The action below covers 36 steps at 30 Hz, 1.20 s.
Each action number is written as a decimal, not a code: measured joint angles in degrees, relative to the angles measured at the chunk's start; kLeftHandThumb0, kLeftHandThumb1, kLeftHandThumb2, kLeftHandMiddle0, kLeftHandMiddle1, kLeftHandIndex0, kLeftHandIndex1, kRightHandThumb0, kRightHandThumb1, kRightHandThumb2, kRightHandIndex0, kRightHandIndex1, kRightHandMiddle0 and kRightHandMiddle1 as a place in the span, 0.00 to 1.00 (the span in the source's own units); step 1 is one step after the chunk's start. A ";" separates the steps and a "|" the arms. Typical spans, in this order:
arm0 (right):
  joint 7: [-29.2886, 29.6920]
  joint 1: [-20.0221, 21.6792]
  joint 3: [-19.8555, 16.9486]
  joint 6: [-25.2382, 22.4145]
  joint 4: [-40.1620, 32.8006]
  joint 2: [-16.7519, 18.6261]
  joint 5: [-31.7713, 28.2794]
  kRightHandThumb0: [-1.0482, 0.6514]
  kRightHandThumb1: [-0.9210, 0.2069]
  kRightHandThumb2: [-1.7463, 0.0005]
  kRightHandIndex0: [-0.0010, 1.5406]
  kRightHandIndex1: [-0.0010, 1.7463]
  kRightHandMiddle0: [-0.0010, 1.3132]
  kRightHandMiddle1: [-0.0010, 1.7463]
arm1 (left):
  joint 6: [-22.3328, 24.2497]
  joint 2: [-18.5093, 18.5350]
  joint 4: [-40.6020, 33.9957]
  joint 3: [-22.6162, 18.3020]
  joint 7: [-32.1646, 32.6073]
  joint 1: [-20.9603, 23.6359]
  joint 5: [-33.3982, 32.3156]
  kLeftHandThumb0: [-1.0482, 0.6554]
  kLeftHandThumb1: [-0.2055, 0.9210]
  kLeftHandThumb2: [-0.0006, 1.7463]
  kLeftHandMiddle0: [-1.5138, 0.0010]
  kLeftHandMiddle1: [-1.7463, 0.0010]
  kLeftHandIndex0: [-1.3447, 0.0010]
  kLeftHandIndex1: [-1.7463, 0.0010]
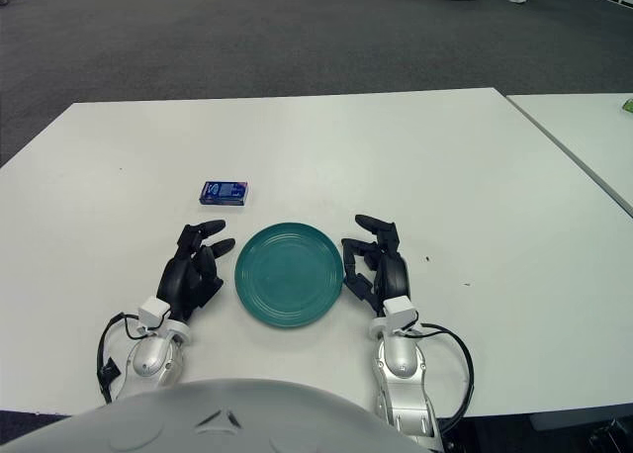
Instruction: Put the gum into the plate.
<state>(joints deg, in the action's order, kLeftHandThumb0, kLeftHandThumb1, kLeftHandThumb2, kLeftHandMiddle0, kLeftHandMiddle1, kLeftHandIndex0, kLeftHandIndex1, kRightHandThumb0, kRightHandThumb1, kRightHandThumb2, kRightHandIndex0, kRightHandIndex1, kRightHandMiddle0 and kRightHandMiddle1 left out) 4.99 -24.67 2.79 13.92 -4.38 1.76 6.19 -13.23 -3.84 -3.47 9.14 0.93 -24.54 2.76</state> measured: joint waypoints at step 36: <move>0.54 0.07 -0.03 -0.13 0.08 0.01 0.02 0.35 0.16 0.54 0.32 0.45 0.01 0.63 | 2.51 0.44 -0.31 -0.74 0.83 4.18 1.36 0.17 1.00 0.48 0.77 0.58 0.94 0.36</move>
<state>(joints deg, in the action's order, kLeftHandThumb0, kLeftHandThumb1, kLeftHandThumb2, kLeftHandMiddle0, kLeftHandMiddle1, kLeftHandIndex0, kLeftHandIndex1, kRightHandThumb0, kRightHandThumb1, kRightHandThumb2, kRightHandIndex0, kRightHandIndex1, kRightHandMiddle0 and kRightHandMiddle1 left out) 5.53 -24.60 2.76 13.80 -4.30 1.77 6.21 -10.72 -3.41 -3.78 8.40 1.76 -20.36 4.12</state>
